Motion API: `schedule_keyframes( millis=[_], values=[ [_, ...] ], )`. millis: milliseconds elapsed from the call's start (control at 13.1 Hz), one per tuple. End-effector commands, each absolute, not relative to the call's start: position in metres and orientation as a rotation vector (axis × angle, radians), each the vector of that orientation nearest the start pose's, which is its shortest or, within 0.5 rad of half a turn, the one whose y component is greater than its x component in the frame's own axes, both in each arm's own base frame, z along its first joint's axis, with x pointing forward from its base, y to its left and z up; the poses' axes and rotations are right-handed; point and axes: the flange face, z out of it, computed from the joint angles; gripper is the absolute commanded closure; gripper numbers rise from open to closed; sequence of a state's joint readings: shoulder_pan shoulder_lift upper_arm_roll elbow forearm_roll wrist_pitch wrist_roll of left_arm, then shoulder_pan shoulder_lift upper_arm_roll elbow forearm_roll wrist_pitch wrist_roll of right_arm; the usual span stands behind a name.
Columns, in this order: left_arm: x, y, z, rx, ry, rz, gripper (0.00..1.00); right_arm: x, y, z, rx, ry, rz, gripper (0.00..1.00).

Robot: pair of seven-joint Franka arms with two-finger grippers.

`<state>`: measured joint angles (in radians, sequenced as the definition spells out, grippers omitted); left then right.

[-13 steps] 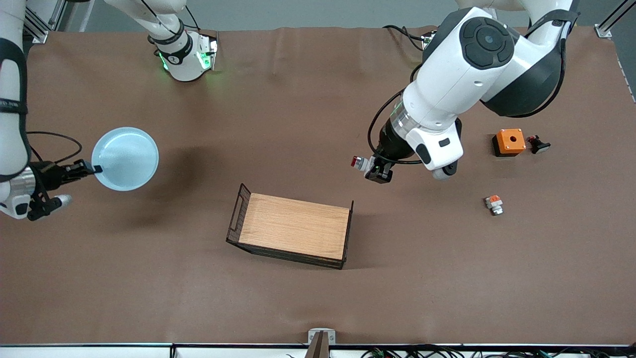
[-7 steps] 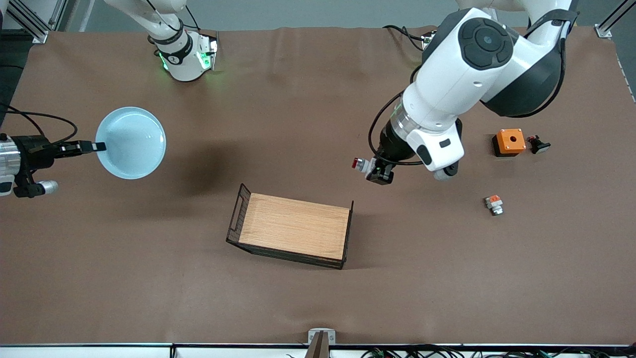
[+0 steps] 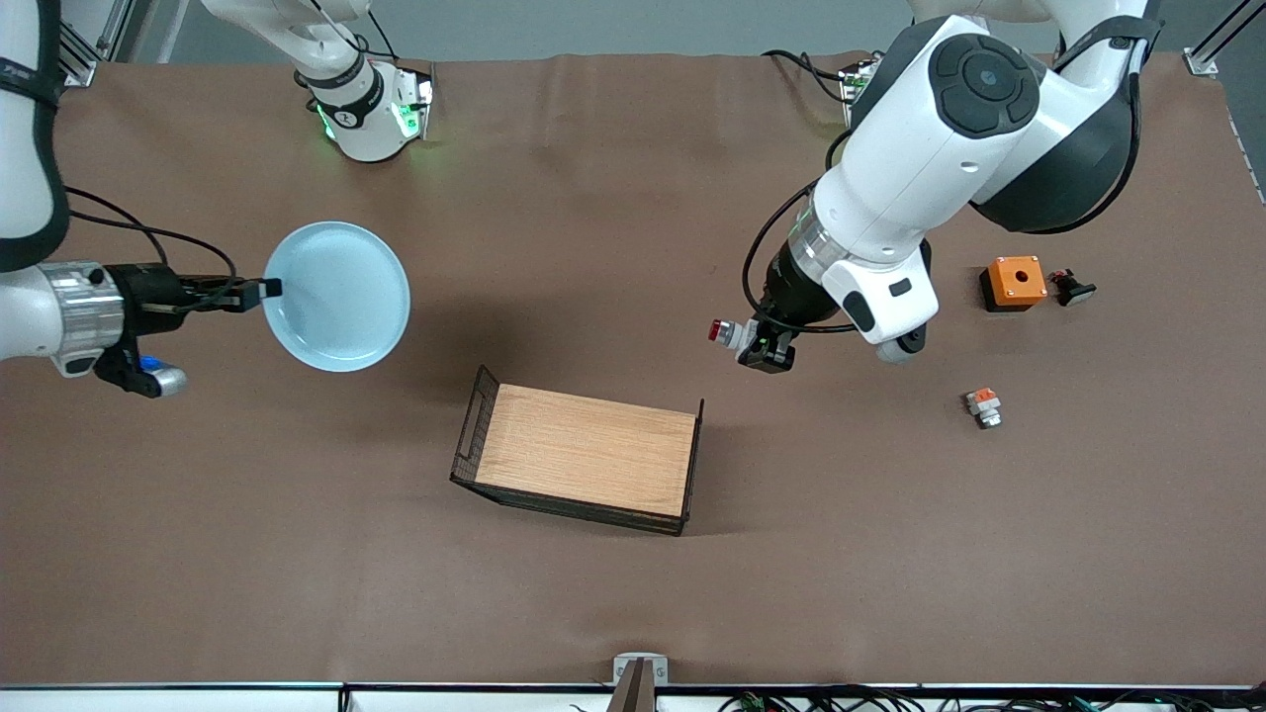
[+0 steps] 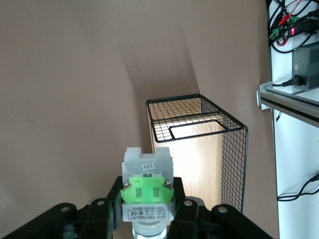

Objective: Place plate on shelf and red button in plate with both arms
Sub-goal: 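Carry the plate with the right gripper over the wooden tray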

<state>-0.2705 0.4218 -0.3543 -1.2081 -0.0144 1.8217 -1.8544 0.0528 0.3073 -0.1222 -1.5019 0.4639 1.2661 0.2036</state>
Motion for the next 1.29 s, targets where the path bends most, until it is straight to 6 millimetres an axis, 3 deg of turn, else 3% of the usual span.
schedule_keyframes(
  millis=[0, 609, 913, 1065, 1217],
  values=[
    [0.596, -0.359, 0.575, -2.701, -2.051, 0.114, 1.0, 0.588, 0.075, 0.496, -2.647, 0.435, 0.737, 0.99],
    [0.601, -0.355, 0.572, -2.693, -2.059, 0.106, 1.0, 0.587, 0.172, 0.508, -2.63, 0.594, 0.66, 0.99],
    [0.6, -0.359, 0.573, -2.703, -2.056, 0.106, 1.0, 0.579, 0.214, 0.493, -2.582, 0.712, 0.549, 0.99],
    [0.589, -0.385, 0.569, -2.743, -2.017, 0.113, 1.0, 0.573, 0.239, 0.472, -2.573, 0.752, 0.446, 0.99],
    [0.584, -0.396, 0.57, -2.752, -2.006, 0.113, 1.0, 0.568, 0.263, 0.456, -2.557, 0.788, 0.348, 0.99]
  ],
)
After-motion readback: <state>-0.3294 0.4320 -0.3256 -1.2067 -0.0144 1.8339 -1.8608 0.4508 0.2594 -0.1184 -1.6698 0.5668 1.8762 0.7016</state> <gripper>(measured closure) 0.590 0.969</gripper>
